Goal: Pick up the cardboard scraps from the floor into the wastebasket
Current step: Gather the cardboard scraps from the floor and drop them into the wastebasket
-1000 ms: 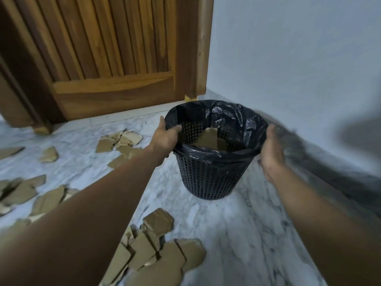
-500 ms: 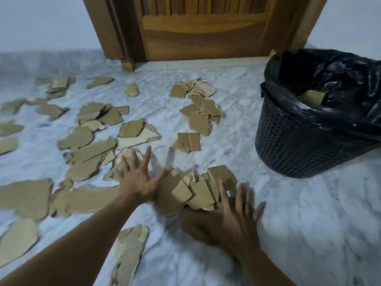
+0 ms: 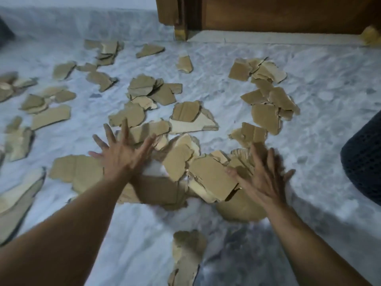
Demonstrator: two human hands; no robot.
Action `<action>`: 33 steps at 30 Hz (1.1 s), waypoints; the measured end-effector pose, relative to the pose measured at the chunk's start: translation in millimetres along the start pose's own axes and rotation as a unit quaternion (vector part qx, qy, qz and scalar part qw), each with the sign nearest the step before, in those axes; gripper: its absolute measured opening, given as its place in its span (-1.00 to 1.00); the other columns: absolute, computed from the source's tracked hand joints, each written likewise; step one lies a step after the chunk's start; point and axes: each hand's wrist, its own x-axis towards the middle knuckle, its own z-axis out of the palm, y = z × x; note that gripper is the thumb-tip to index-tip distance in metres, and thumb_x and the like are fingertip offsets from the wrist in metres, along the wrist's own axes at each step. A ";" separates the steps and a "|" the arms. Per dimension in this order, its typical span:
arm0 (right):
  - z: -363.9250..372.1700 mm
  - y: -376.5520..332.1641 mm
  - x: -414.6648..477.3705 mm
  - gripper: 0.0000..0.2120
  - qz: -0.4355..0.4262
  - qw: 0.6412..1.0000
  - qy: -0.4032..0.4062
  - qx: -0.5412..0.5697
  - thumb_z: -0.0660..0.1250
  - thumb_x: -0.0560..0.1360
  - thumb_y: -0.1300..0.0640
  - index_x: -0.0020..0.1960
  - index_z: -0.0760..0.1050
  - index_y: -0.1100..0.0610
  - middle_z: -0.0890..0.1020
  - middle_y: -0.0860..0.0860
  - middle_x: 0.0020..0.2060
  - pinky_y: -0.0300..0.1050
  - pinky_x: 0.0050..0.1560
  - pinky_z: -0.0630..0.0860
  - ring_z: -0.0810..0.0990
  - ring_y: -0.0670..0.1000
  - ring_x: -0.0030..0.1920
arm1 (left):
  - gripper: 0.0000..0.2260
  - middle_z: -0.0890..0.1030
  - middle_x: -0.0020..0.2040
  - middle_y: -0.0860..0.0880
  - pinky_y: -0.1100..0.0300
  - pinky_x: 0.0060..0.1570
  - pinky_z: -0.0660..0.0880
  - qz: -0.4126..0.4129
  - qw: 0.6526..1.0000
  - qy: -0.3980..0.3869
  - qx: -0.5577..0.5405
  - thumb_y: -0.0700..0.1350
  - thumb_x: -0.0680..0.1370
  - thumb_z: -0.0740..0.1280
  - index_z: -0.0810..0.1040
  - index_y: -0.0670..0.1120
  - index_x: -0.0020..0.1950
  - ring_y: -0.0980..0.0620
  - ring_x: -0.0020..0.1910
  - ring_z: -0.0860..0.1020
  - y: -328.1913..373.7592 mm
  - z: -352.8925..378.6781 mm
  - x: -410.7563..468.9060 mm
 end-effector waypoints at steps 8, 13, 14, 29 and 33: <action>48.2 -91.3 20.6 0.11 -0.125 0.991 0.038 -0.013 0.06 0.23 -0.70 0.64 -0.03 -0.17 0.07 0.17 0.62 0.23 0.53 0.02 0.02 0.19 0.60 | -0.10 -0.13 0.67 0.01 -0.13 0.56 -0.29 0.062 0.997 -0.037 -0.012 0.61 0.37 -0.30 -0.01 0.25 0.64 -0.06 0.64 -0.19 -5.7 25.8 -46.4; 70.7 -128.6 16.3 -0.13 -0.149 0.981 0.018 0.121 0.18 0.46 -0.47 0.63 0.10 -0.05 0.22 0.16 0.58 0.19 0.54 0.09 0.15 0.19 0.57 | -0.26 0.14 0.65 -0.01 -0.05 0.58 -0.04 0.085 0.995 0.026 -0.042 0.45 0.54 -0.09 0.19 0.08 0.62 -0.03 0.63 0.05 -2.7 37.0 -65.2; 75.3 -133.2 12.9 -0.21 -0.164 0.979 0.034 0.115 0.11 0.50 -0.44 0.61 0.18 -0.05 0.29 0.16 0.54 0.17 0.50 0.14 0.22 0.21 0.53 | -0.31 0.23 0.62 -0.02 -0.05 0.54 0.04 0.085 0.994 0.042 -0.055 0.40 0.58 -0.02 0.24 0.06 0.60 -0.06 0.60 0.13 -0.5 39.1 -66.6; 66.5 -144.5 8.1 -0.42 -0.089 0.942 -0.005 0.323 0.48 0.45 -0.18 0.41 0.45 -0.07 0.54 -0.02 0.35 -0.06 0.25 0.54 0.53 -0.01 0.31 | -0.57 0.56 0.25 -0.12 0.20 0.15 0.30 0.029 0.962 0.093 -0.254 0.08 0.65 0.11 0.47 -0.02 0.46 -0.08 0.24 0.48 21.0 39.4 -84.0; 56.1 -139.9 2.8 -0.48 -0.083 0.891 0.025 0.446 0.53 0.46 0.00 0.39 0.52 0.04 0.56 -0.06 0.36 -0.09 0.32 0.53 0.50 -0.13 0.35 | -0.68 0.53 0.29 0.03 0.19 0.18 0.38 0.003 0.914 0.077 -0.398 0.07 0.64 0.25 0.49 0.10 0.39 0.00 0.31 0.47 43.5 21.0 -92.3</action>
